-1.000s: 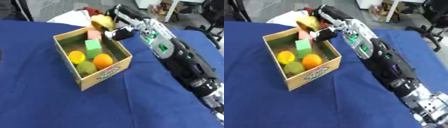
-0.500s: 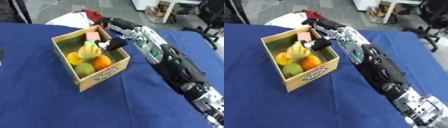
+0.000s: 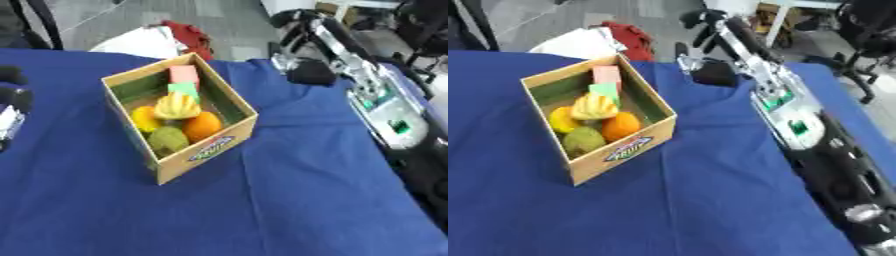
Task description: Pick up objects on the table and place them in the box.
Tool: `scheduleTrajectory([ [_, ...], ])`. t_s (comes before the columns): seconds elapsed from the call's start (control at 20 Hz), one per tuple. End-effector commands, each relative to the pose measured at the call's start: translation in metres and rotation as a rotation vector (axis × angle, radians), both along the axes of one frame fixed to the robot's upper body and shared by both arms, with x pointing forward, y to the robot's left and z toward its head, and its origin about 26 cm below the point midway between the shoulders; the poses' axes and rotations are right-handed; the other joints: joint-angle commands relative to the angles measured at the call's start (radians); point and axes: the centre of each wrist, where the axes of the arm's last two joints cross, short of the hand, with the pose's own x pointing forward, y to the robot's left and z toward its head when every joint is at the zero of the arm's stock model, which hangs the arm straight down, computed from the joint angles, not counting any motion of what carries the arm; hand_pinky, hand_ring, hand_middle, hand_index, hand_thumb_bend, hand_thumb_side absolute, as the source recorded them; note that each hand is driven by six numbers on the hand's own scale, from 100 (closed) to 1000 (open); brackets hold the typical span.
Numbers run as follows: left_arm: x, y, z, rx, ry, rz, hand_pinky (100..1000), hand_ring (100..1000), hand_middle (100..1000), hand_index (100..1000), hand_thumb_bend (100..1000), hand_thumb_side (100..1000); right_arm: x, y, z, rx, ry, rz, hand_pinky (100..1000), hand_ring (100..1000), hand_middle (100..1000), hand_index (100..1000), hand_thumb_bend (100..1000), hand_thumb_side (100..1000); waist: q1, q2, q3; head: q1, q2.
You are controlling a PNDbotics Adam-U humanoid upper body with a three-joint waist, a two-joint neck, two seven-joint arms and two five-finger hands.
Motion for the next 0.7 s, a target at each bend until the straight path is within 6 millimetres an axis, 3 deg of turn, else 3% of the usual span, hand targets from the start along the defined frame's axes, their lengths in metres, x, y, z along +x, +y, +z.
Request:
scheduleTrajectory([
  [0.05,-0.004,0.003,0.008,-0.051,-0.057,0.003,732,645,688,815,367,659,-0.021,-0.013,0.009,0.243,-0.086,-0.015,571,638,730,793,100,427,0.018,-0.024,-0.006,0.038,0.008],
  [0.3,-0.007,0.001,0.0,-0.122,-0.075,-0.022,735,657,695,804,430,755,-0.03,-0.014,-0.023,0.373,-0.096,-0.068,573,646,740,799,100,432,0.024,-0.015,-0.022,0.052,0.042],
  [0.45,-0.009,0.0,-0.005,-0.145,-0.078,-0.031,733,652,686,794,424,761,-0.03,-0.011,-0.034,0.398,-0.095,-0.075,571,640,737,801,100,371,0.026,-0.003,-0.034,0.066,0.069],
  [0.7,-0.014,-0.002,-0.014,-0.15,-0.06,-0.019,730,638,673,784,309,633,-0.029,-0.002,-0.05,0.428,-0.078,-0.086,569,633,731,803,100,346,0.031,0.015,-0.041,0.079,0.099],
])
